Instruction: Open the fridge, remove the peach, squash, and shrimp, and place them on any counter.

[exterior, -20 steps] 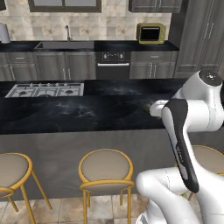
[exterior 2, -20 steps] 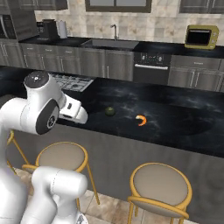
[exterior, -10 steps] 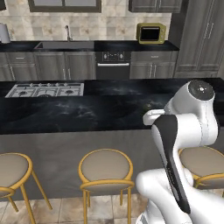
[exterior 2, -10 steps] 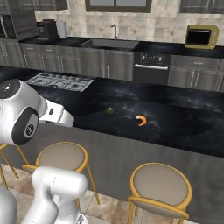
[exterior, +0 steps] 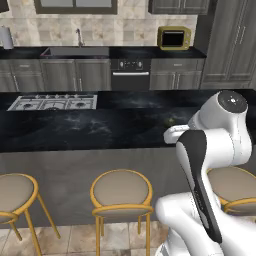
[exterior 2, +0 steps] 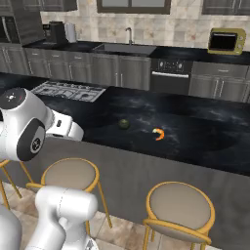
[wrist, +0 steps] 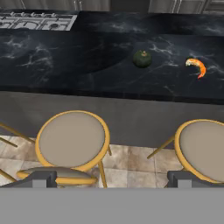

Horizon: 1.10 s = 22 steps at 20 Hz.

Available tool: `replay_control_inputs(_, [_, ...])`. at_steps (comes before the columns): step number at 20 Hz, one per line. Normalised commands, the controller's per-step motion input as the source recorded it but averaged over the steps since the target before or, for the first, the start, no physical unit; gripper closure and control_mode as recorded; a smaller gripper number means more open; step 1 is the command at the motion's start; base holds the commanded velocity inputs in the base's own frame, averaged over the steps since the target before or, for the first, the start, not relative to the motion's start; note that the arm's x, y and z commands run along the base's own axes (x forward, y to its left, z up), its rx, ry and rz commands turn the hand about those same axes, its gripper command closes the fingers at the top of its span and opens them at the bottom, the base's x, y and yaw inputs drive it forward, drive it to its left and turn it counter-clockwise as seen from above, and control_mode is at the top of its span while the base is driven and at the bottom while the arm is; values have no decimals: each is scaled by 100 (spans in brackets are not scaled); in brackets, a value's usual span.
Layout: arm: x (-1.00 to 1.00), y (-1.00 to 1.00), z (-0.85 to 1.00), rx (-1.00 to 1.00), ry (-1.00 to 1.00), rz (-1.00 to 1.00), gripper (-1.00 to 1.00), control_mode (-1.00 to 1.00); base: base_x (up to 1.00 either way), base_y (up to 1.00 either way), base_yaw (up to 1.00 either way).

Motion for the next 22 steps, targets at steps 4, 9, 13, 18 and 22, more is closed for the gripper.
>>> replay_control_inputs(4, [0,0,0,0,0,0,-100,100,-49,2,-78])
replay_control_inputs(9, [0,0,0,0,0,0,-100,100,0,0,-100])
replay_control_inputs(13, [0,0,0,0,0,0,-100,100,0,0,-100])
replay_control_inputs(18, [0,0,0,0,0,0,-100,100,0,0,-100])
replay_control_inputs(22, [0,0,0,0,0,0,-100,100,0,0,-100])
